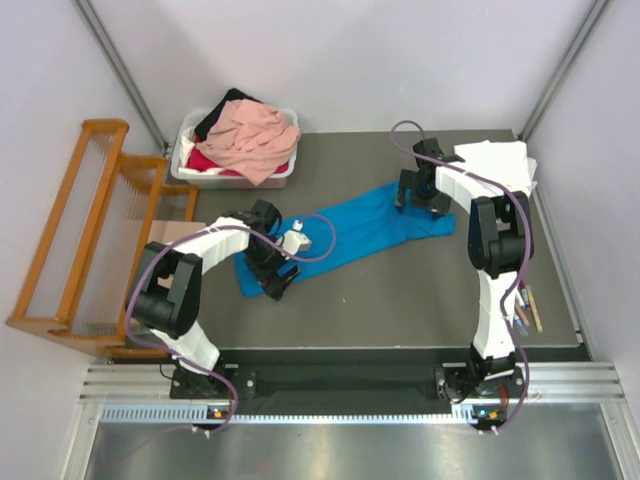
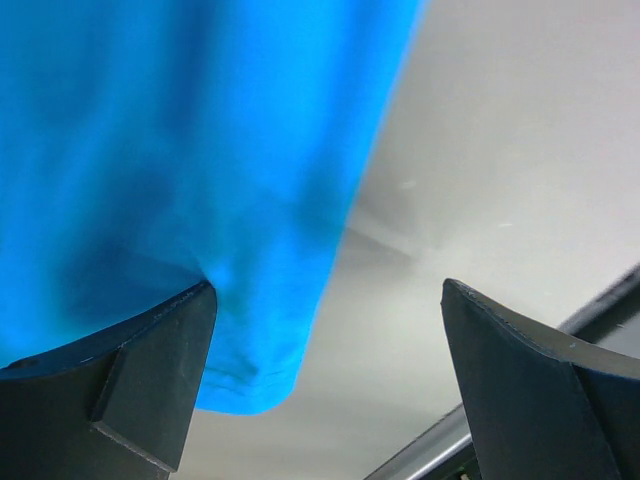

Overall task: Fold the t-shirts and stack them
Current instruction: Fold the tshirt

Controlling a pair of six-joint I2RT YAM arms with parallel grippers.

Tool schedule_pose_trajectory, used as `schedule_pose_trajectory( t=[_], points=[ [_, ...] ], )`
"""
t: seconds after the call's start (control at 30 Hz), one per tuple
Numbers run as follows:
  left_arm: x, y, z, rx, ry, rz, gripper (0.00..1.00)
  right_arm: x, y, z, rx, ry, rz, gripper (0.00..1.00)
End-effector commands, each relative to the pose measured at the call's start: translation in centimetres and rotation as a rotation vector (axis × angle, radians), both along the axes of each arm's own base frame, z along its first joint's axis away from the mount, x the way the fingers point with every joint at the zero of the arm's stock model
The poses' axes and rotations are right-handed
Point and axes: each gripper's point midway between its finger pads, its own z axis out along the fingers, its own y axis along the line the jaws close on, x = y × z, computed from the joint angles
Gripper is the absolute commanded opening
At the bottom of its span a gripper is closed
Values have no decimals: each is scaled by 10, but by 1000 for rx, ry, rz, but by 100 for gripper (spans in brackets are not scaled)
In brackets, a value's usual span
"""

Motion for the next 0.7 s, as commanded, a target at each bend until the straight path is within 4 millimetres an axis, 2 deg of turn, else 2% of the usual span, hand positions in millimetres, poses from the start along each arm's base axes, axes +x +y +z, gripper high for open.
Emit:
schedule_pose_trajectory(
  t=[0.0, 0.1, 0.23, 0.3, 0.37, 0.47, 0.5, 0.53, 0.57, 0.6, 0.67],
  points=[
    [-49, -37, -6, -116, 190, -80, 98, 27, -10, -5, -3, -54, -27, 100],
    [-58, -45, -9, -97, 202, -120, 98, 24, -11, -7, -8, -45, -25, 100],
    [-71, -61, -5, -102, 230, -193, 99, 21, -16, 0, -26, -54, -26, 100],
    [-71, -68, -1, -103, 219, -207, 99, 18, -16, 1, -25, -55, -24, 100],
    [-58, -70, 6, -101, 170, -199, 98, 17, -14, 6, -14, -65, -21, 100],
    [-28, -69, 24, -115, 67, -154, 99, 17, -8, 9, 20, -70, -3, 100],
    [-11, -65, 34, -130, 33, -118, 99, 17, -6, 10, 25, -70, 2, 100],
    [-4, -61, 40, -142, 23, -96, 99, 17, -5, 10, 27, -68, 10, 100],
    [4, -56, 45, -153, 9, -81, 99, 15, -5, 9, 26, -64, 13, 100],
    [17, -43, 51, -165, 2, -30, 99, 15, -4, 9, 26, -64, 16, 100],
    [26, -22, 49, -152, -7, 8, 99, 13, -6, 9, 24, -66, 19, 100]
  ],
)
